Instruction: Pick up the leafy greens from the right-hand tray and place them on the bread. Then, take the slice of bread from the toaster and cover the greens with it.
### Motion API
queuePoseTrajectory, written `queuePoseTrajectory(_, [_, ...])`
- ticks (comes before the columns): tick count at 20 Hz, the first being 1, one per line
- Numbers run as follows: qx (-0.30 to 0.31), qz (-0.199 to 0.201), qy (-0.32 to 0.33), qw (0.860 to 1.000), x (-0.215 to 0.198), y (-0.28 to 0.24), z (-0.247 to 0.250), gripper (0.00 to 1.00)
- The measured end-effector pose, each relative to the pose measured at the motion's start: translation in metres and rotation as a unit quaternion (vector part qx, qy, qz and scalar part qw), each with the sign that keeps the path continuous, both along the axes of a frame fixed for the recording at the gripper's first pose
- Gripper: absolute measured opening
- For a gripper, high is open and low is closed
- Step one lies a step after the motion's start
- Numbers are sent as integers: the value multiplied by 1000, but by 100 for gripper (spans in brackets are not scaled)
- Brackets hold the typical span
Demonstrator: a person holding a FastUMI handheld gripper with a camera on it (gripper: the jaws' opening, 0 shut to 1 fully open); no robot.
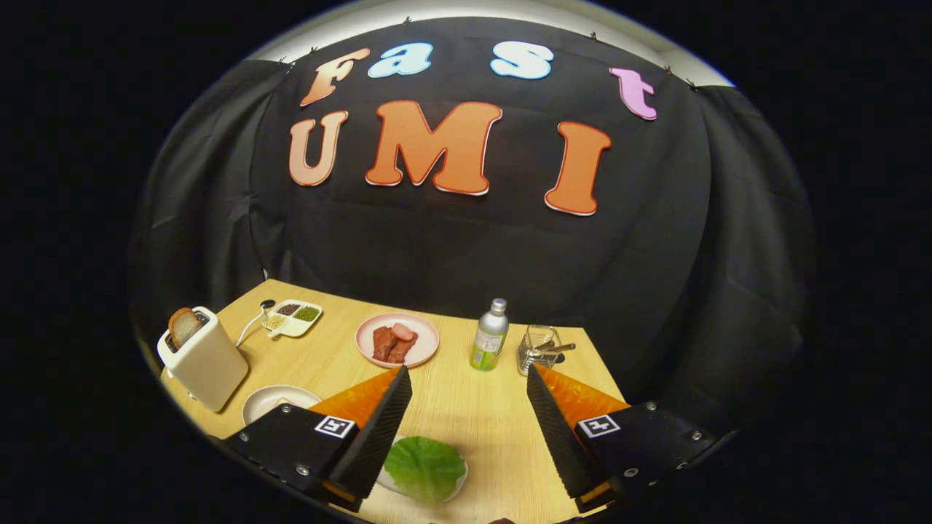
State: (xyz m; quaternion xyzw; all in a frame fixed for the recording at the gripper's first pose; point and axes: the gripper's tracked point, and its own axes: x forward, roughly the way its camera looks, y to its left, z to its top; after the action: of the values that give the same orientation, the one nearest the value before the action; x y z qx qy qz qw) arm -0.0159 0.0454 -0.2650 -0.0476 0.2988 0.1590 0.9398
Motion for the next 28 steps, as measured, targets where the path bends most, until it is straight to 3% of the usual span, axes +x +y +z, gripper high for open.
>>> queuePoseTrajectory(8, [-12,58,140,988,-51,15,-91,93])
queuePoseTrajectory(19, [-77,133,289,945,-107,26,-191,89])
queuePoseTrajectory(22, [-77,136,328,932,-113,33,-207,89])
queuePoseTrajectory(25, [-63,111,384,915,-122,36,-224,90])
queuePoseTrajectory(28, [-58,91,393,913,-117,37,-232,86])
